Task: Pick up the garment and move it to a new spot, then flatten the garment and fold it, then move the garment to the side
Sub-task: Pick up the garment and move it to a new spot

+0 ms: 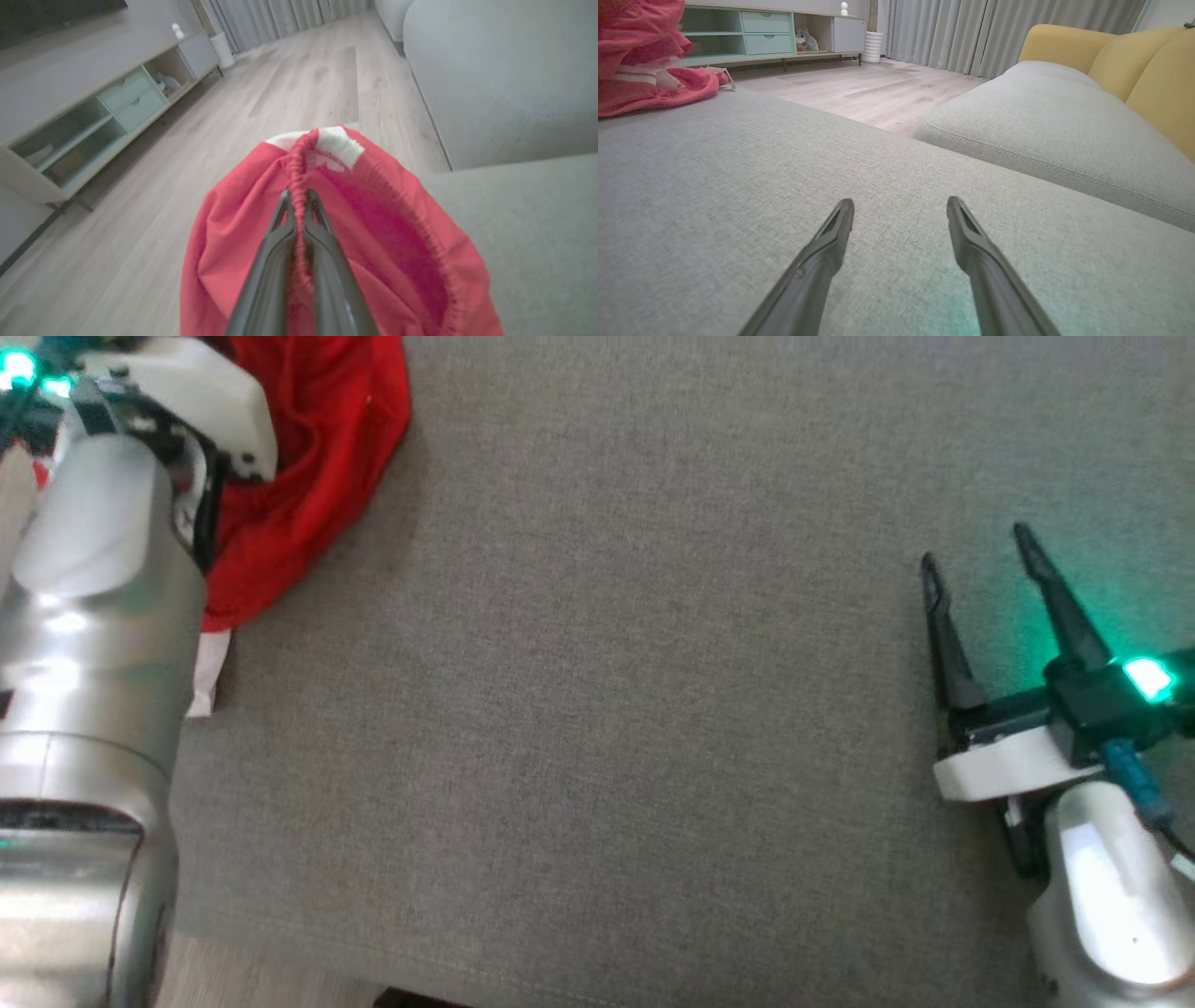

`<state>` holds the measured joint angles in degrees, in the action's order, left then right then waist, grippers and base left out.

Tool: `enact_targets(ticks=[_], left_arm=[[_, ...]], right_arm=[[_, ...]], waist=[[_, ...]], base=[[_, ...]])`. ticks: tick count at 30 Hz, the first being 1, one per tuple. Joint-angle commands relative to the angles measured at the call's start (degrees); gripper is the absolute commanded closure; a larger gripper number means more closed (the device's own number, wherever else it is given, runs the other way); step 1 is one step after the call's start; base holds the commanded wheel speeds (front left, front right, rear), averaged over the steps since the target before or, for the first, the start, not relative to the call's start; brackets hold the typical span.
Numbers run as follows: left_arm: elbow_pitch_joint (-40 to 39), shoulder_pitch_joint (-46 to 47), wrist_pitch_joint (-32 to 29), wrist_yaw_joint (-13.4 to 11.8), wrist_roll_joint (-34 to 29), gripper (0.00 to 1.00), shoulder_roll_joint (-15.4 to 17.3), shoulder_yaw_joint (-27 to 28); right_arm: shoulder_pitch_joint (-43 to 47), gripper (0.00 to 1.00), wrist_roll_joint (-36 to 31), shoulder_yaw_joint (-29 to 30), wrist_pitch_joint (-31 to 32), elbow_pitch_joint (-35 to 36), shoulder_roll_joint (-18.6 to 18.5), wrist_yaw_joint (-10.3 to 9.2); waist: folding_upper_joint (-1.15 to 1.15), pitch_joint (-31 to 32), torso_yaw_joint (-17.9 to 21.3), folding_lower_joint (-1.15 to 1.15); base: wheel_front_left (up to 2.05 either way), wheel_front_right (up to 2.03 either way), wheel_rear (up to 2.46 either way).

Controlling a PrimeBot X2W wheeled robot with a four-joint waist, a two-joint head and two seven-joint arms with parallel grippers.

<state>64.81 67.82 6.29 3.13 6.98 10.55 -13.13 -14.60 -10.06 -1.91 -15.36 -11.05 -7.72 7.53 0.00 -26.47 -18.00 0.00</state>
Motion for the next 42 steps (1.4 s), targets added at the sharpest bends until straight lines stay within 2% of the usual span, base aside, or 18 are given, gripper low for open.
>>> enact_targets(ticks=[1, 6, 11, 13, 17, 23, 28, 34, 39, 40, 41, 42], left_arm=[[-2.46, 3.39, 1.49, 0.17, -0.81, 1.0, 3.66, 0.07], [-4.99, 5.64, 2.96, 1.38, -1.88, 1.0, 4.22, -1.79], [-10.51, 7.59, 3.07, 2.71, -2.67, 1.0, 4.35, -4.16], [-13.49, 7.84, 2.51, 3.59, -0.51, 1.0, 3.75, -4.02], [-20.99, 7.56, 0.12, 4.28, 3.41, 1.0, 4.0, -5.9], [-34.72, 5.7, -4.74, 4.34, 12.37, 1.0, 5.67, -14.7], [-41.13, 1.82, -7.63, 4.35, 18.11, 1.0, 6.29, -21.5], [-39.73, -10.47, -5.76, 4.35, 20.99, 1.0, 5.75, -34.56], [-31.36, -20.69, 1.28, 3.86, 18.43, 1.0, 1.51, -42.67], [-29.68, -22.21, 3.12, 3.24, 17.87, 0.92, 0.28, -43.54], [-27.99, -23.56, 4.67, 2.39, 17.45, 0.0, -0.84, -44.08], [-26.67, -24.68, 6.11, 1.07, 17.11, 0.0, -1.96, -44.11]], right_arm=[[1.87, 0.0, 0.67, -1.88, 0.37, 0.11, 1.15, -0.04], [1.74, 0.0, 1.49, -2.7, 0.37, -0.46, 2.86, -0.04], [2.36, 0.0, 2.71, -3.87, 0.37, -0.94, 4.42, -0.04], [2.81, 0.0, 3.57, -4.33, 0.37, -1.1, 4.69, -0.04], [3.25, 0.0, 9.3, -5.46, 0.37, -0.74, 4.81, -0.04], [2.97, 0.0, 13.87, -6.91, 0.37, 0.43, 4.83, -0.04], [2.86, 0.0, 16.72, -7.6, 0.37, 1.0, 4.83, -0.04], [2.64, 0.0, 18.32, -7.89, 0.37, 1.47, 4.83, -0.04], [2.58, 0.0, 18.39, -7.17, 0.37, 1.77, 4.84, -0.04], [2.68, 0.0, 18.23, -6.86, 0.37, 1.79, 4.84, -0.04], [2.84, 0.0, 18.06, -6.49, 0.37, 1.78, 4.84, -0.04], [3.09, 0.0, 17.8, -6.06, 0.37, 1.75, 4.84, -0.04]], waist=[[0.0, 2.37, 0.62, 0.0], [0.0, 5.72, 2.56, 0.0], [0.0, 11.05, 7.35, 0.0], [0.0, 13.15, 10.18, 0.0], [0.0, 16.26, 16.72, 0.0], [0.0, 16.84, 26.48, 0.0], [0.0, 15.54, 33.36, 0.0], [0.0, 12.82, 38.31, 0.0], [0.0, 9.73, 38.88, 0.0], [0.0, 9.43, 38.52, 0.0], [0.0, 9.3, 38.03, 0.0], [0.0, 9.36, 37.37, 0.0]], base=[[0.0, 0.0, 0.0], [0.0, 0.0, 0.0], [0.0, 0.0, 0.0], [0.0, 0.0, 0.0], [0.0, 0.0, 0.0], [0.0, 0.0, 0.0], [0.0, 0.0, 0.0], [0.0, 0.0, 0.0], [0.0, 0.0, 0.0], [0.0, 0.0, 0.0], [0.0, 0.0, 0.0], [0.0, 0.0, 0.0]])
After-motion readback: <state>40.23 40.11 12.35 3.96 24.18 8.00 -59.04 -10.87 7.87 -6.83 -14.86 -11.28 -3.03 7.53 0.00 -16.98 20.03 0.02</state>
